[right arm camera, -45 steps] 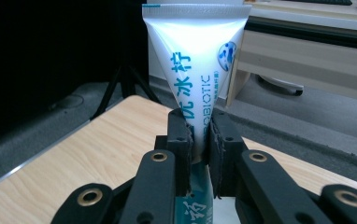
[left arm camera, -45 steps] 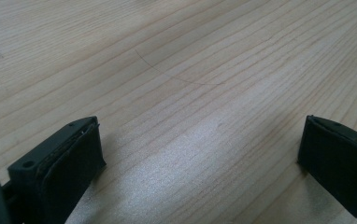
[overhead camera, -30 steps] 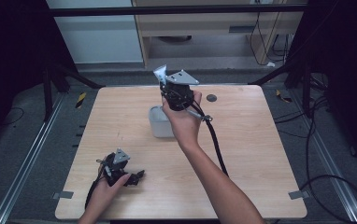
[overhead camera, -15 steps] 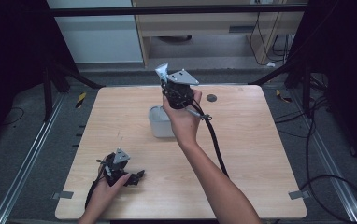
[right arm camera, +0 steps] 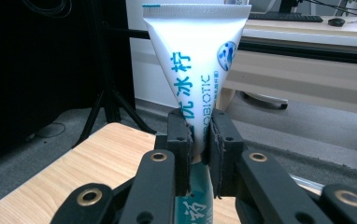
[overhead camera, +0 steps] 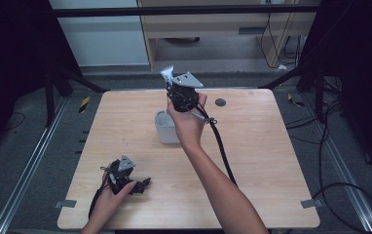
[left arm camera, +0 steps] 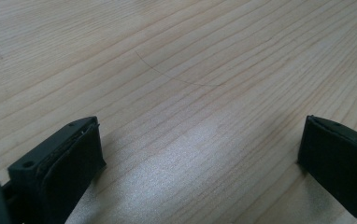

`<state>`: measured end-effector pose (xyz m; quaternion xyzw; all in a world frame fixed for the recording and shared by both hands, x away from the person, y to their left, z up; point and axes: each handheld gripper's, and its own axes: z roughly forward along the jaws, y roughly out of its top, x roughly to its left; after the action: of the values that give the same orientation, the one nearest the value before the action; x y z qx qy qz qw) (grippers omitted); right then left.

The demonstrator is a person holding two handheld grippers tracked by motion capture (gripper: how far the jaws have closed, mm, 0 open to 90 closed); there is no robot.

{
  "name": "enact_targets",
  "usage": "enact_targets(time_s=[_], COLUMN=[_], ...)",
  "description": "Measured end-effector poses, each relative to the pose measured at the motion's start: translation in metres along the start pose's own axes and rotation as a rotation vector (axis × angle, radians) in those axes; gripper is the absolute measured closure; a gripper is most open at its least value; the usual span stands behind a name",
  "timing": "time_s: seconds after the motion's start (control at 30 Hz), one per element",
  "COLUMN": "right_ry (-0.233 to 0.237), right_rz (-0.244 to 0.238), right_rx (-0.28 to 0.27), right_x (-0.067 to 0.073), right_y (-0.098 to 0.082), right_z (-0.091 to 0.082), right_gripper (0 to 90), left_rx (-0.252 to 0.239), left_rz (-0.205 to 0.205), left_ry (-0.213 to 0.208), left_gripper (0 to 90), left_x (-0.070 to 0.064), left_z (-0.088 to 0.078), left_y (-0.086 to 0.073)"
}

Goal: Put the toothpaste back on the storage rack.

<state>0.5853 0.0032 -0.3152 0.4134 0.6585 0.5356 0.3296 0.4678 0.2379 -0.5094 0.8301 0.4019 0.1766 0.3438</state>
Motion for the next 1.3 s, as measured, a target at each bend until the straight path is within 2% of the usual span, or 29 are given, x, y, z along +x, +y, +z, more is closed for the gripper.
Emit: enact_targets(time_s=[0.4, 0.7, 0.97, 1.3], right_ry=[0.001, -0.006, -0.01, -0.002], right_rz=[-0.046, -0.005, 0.0, -0.005], right_rx=[0.008, 0.013, 0.02, 0.028], right_x=[0.003, -0.003, -0.005, -0.002], right_y=[-0.008, -0.02, -0.031, -0.04], right_z=[0.006, 0.013, 0.016, 0.019], right_gripper=[80.2, 80.2, 80.1, 80.0], left_rx=[0.001, 0.001, 0.003, 0.003], left_rz=[0.0, -0.002, 0.0, 0.001], left_ry=[0.0, -0.001, -0.001, 0.0], left_gripper=[0.0, 0.0, 0.0, 0.0], left_x=[0.0, 0.0, 0.0, 0.0], left_z=[0.0, 0.0, 0.0, 0.0], left_y=[0.0, 0.0, 0.0, 0.0])
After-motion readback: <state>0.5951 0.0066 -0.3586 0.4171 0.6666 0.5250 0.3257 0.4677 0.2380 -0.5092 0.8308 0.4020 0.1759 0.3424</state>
